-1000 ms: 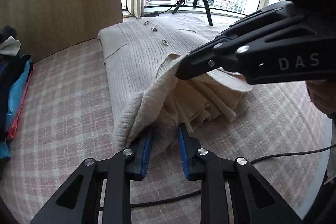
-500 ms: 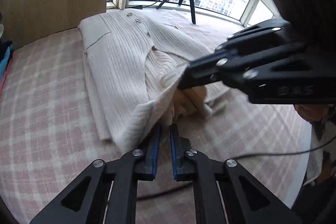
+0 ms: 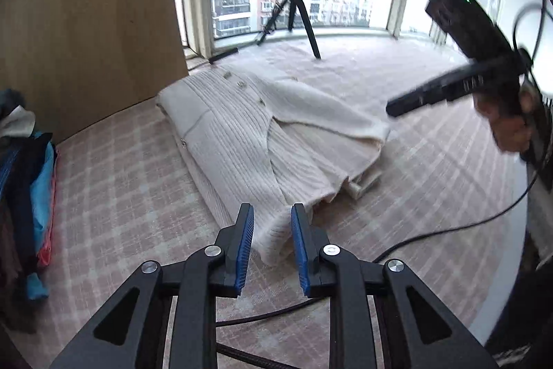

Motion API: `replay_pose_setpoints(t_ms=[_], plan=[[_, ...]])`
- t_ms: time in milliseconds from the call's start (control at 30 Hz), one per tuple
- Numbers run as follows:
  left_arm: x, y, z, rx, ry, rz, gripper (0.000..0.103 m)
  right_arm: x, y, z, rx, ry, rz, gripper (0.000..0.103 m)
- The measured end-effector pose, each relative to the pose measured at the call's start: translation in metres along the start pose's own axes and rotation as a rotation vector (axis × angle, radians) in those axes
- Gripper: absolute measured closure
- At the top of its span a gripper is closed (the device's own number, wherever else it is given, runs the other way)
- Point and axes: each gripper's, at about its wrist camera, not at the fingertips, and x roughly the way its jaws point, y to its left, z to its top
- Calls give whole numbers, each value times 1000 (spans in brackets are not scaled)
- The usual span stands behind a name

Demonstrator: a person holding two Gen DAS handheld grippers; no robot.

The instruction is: Fold clothes

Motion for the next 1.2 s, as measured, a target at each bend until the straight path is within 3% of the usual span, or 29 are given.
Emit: replay_pose_setpoints(t_ms=[67, 200, 233, 267, 300, 367, 400, 500, 633, 667, 767, 933, 1067, 1100, 1200], plan=[[7, -9, -8, 73, 32, 30, 79, 5, -25, 0, 82, 10, -22, 74], [7, -16, -13, 141, 25, 81, 79, 26, -55, -4, 202, 53, 37, 74], [7, -19, -12, 160, 23, 97, 82, 32, -58, -4, 230, 61, 58, 74], [7, -20, -10, 179, 16, 122, 94, 37, -61, -4, 258, 68, 82, 74], [4, -22, -7, 199, 4, 156, 96, 40, -63, -4, 285, 72, 112, 75], [-6, -23, -1, 231, -26, 202, 96, 39, -61, -5, 316, 64, 176, 88], [-13, -24, 0, 250, -43, 213, 96, 36, -59, -5, 312, 57, 187, 88], [-13, -34, -8, 346, -24, 217, 96, 34, -54, -8, 240, 77, 102, 90], [14, -57, -41, 525, 113, 211, 89, 38, -55, -8, 197, 129, 0, 86], [11, -58, -43, 525, 112, 205, 82, 35, -52, -6, 182, 135, -5, 86], [-8, -45, -31, 402, 97, 135, 80, 11, -33, 1, 104, 70, -61, 83], [-20, -24, 0, 207, 9, 107, 78, -2, 16, 19, -23, -36, 35, 83], [9, -26, 20, 142, -7, 161, 78, 44, 48, 31, -90, -15, 41, 83], [20, -20, 23, 110, 13, 149, 78, 57, 49, 32, -77, -4, 52, 83], [60, -5, 17, 28, 131, 88, 78, 100, 47, 30, -23, 135, 84, 83]])
